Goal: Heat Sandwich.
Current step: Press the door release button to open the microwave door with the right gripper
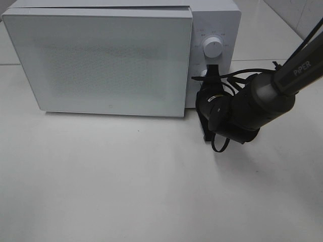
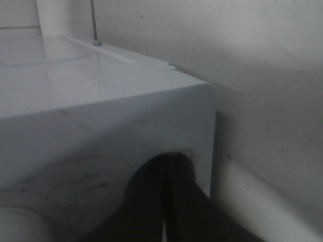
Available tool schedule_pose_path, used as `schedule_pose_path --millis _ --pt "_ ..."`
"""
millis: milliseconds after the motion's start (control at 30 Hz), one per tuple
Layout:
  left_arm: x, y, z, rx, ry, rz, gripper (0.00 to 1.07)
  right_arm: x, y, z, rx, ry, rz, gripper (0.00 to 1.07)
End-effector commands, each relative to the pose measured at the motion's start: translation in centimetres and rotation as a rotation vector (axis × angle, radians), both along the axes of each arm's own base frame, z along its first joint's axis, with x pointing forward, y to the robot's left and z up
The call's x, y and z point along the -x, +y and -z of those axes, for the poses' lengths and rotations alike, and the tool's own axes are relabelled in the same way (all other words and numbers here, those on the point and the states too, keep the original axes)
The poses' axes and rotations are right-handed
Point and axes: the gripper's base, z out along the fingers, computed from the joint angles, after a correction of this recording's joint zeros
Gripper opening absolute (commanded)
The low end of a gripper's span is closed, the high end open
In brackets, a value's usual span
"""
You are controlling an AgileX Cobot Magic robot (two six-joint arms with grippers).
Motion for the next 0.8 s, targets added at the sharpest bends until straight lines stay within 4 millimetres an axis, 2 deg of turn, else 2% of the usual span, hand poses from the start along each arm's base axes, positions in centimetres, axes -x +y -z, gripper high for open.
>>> schedule_pose_path --millis 33,633,800 --pt "0.28 0.01 0.01 0.002 -0.035 -0.006 1.01 -3.78 -1.37 -4.31 0.044 -0.332 0.068 0.01" --pt "0.28 0.01 0.01 0.002 -0.035 -0.006 1.01 -3.88 -1.25 -4.46 0.07 -0.34 0.041 0.0" --pt "0.28 0.01 0.01 0.002 -0.035 -0.006 1.01 -3.43 -1.11 -4.42 0.052 -0.274 0.013 0.0"
